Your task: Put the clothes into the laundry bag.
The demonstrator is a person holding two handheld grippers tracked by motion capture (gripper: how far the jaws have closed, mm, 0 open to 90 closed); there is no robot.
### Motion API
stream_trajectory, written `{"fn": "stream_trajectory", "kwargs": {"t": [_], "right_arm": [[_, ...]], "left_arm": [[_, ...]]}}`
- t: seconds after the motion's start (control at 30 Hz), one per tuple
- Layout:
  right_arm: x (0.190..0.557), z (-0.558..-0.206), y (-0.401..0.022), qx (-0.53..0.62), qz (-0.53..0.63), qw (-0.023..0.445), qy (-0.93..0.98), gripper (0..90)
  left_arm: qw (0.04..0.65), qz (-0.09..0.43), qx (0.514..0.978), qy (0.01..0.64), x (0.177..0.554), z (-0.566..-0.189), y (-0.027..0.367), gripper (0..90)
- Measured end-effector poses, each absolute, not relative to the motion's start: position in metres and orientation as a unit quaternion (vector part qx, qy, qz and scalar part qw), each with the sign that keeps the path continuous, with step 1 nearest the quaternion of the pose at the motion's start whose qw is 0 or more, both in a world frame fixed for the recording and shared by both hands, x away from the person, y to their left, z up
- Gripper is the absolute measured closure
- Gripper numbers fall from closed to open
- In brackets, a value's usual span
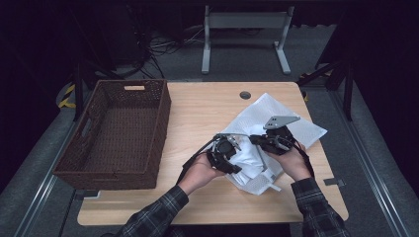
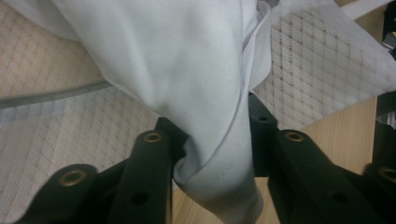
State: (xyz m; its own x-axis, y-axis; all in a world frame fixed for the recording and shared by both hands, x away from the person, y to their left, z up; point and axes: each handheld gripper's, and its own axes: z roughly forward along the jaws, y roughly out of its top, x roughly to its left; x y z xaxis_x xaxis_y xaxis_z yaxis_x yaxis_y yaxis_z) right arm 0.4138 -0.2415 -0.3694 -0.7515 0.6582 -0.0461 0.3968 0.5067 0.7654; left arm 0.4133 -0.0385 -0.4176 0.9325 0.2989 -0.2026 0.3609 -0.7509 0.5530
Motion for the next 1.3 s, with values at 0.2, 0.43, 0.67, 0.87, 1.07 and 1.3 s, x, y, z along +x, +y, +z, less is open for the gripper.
{"fn": "stream_trajectory", "kwargs": {"t": [0.2,0.43,0.67,0.87,1.07,1.3], "right_arm": [[0.414,-0.371,-0.245,0.313,0.388,0.167,0.851,87.8],[0.414,-0.373,-0.243,0.306,0.389,0.162,0.854,87.8],[0.413,-0.375,-0.239,0.297,0.390,0.154,0.858,87.8],[0.412,-0.373,-0.239,0.291,0.399,0.148,0.857,87.7],[0.412,-0.372,-0.241,0.290,0.403,0.147,0.856,87.7],[0.412,-0.371,-0.242,0.289,0.405,0.146,0.855,87.7]], "left_arm": [[0.337,-0.034,0.920,0.196,0.410,-0.403,-0.019,28.6],[0.359,0.015,0.901,0.241,0.424,-0.390,0.028,29.7],[0.337,0.061,0.896,0.283,0.452,-0.399,0.033,35.5],[0.327,0.072,0.900,0.277,0.473,-0.408,0.016,35.8],[0.319,0.073,0.907,0.264,0.487,-0.413,0.000,40.2],[0.311,0.071,0.913,0.253,0.496,-0.418,-0.011,55.0]]}}
